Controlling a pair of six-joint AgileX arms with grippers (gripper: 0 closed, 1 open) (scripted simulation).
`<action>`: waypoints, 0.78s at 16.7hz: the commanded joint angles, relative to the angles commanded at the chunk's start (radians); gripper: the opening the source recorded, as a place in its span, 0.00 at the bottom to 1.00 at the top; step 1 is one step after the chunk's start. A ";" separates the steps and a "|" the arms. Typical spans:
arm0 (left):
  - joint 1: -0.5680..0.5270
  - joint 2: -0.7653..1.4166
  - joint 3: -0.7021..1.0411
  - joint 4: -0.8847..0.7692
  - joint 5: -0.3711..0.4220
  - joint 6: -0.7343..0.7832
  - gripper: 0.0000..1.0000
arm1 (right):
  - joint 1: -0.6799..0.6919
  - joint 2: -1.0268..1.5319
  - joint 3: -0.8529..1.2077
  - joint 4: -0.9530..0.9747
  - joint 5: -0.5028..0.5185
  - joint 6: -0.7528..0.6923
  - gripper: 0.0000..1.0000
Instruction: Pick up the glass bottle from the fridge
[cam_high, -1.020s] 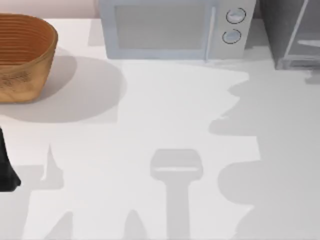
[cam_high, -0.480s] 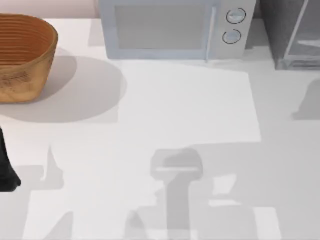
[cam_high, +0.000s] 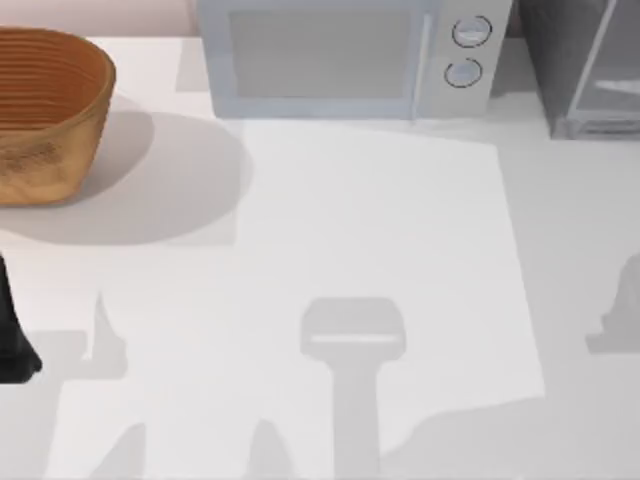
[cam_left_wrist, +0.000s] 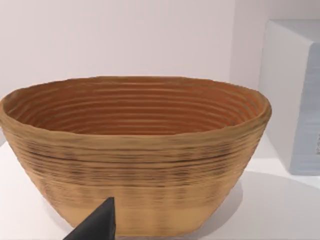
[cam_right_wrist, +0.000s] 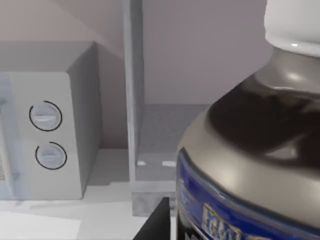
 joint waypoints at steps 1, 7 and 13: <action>0.000 0.000 0.000 0.000 0.000 0.000 1.00 | 0.012 -0.065 -0.030 -0.036 0.010 -0.001 0.00; 0.000 0.000 0.000 0.000 0.000 0.000 1.00 | 0.046 -0.234 -0.109 -0.130 0.040 -0.006 0.00; 0.000 0.000 0.000 0.000 0.000 0.000 1.00 | 0.055 -0.220 -0.107 -0.118 0.051 -0.004 0.00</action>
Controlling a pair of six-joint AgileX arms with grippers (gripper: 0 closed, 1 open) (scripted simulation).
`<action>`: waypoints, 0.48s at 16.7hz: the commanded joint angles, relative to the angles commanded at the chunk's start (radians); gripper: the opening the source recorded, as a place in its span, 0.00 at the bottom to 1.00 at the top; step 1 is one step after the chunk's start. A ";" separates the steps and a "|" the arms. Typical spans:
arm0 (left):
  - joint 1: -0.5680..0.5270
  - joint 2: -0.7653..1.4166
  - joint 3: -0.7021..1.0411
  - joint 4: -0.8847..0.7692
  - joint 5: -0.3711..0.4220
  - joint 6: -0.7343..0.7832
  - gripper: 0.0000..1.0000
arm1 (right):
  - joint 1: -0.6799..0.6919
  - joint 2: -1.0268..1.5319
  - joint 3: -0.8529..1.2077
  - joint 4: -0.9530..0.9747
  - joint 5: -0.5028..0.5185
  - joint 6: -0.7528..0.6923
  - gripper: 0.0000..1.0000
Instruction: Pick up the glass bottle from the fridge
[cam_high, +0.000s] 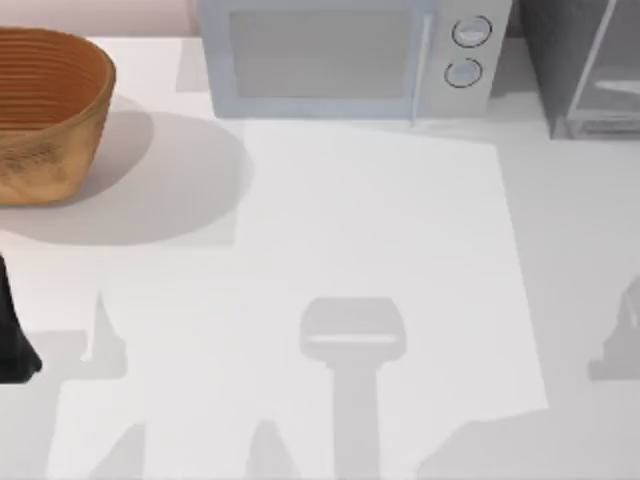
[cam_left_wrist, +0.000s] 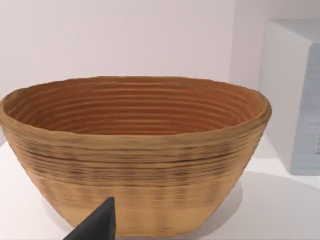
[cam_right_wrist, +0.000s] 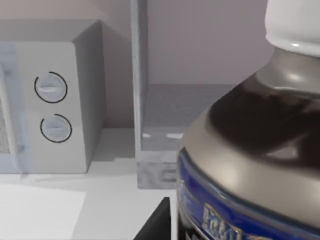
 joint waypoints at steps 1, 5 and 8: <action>0.000 0.000 0.000 0.000 0.000 0.000 1.00 | 0.022 0.017 0.000 0.019 0.022 0.000 0.00; 0.000 0.000 0.000 0.000 0.000 0.000 1.00 | 0.215 0.155 0.001 0.160 0.215 -0.001 0.00; 0.000 0.000 0.000 0.000 0.000 0.000 1.00 | 0.449 0.308 -0.004 0.303 0.452 0.002 0.00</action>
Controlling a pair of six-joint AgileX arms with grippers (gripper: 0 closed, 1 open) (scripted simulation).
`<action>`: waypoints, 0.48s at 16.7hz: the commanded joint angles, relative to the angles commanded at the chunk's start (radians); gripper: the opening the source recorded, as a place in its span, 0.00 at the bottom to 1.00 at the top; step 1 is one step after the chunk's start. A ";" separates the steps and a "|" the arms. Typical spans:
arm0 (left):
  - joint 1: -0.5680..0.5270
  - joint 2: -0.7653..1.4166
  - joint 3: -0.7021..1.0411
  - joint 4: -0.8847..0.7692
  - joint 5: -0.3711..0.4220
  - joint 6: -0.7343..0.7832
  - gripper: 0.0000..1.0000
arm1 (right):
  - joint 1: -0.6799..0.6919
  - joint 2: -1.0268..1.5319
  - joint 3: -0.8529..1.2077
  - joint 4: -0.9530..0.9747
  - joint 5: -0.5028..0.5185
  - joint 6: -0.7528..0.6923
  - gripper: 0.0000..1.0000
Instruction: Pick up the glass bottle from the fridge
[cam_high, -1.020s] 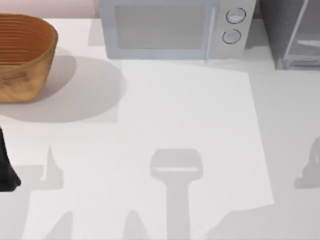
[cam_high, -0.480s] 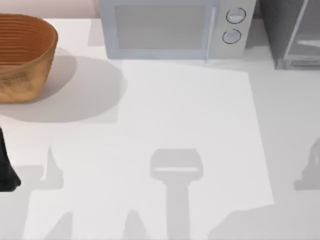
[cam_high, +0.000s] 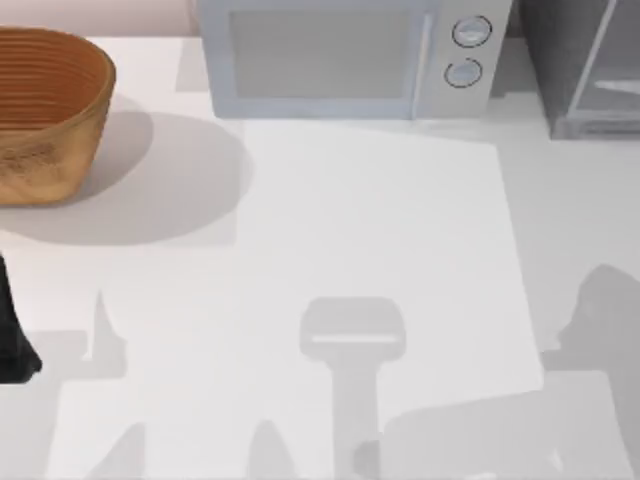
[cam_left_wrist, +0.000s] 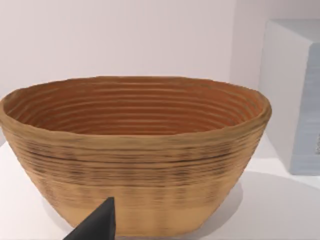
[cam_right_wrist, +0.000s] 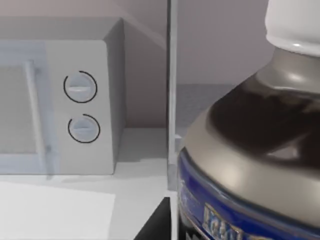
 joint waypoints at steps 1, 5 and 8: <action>0.000 0.000 0.000 0.000 0.000 0.000 1.00 | 0.087 0.055 -0.003 0.050 0.088 0.002 0.00; 0.000 0.000 0.000 0.000 0.000 0.000 1.00 | 0.430 0.269 -0.012 0.248 0.433 0.010 0.00; 0.000 0.000 0.000 0.000 0.000 0.000 1.00 | 0.640 0.399 -0.012 0.379 0.643 0.013 0.00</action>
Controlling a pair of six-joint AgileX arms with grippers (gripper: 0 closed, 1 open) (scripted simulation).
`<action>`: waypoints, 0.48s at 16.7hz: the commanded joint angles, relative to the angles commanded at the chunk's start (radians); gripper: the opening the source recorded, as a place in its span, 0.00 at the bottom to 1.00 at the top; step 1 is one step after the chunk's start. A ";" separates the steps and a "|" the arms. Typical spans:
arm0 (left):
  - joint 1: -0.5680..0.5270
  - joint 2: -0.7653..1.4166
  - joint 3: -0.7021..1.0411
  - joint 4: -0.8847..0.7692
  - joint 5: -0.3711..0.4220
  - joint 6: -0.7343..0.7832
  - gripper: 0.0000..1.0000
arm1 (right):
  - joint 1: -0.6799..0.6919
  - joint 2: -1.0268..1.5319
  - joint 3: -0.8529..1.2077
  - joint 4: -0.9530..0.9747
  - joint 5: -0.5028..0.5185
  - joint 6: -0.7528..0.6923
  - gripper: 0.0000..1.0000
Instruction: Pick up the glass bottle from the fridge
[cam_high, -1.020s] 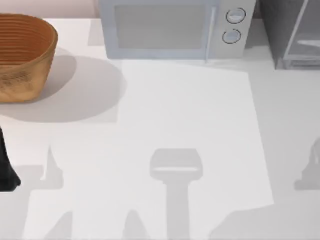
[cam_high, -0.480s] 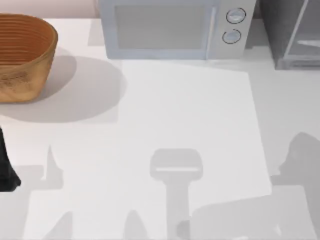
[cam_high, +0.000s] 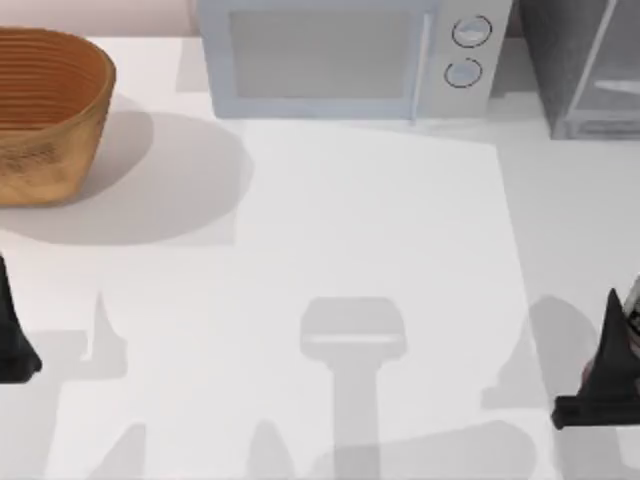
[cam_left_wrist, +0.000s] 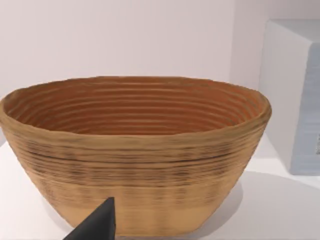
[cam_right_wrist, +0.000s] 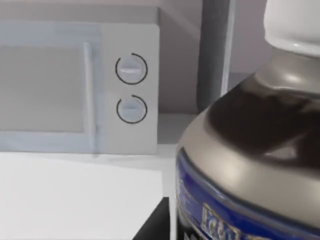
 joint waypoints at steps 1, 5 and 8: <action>0.000 0.000 0.000 0.000 0.000 0.000 1.00 | 0.054 0.034 0.001 0.036 0.053 0.001 0.00; 0.000 0.000 0.000 0.000 0.000 0.000 1.00 | 0.177 0.117 0.004 0.126 0.176 0.001 0.00; 0.000 0.000 0.000 0.000 0.000 0.000 1.00 | 0.183 0.121 0.004 0.130 0.182 0.001 0.00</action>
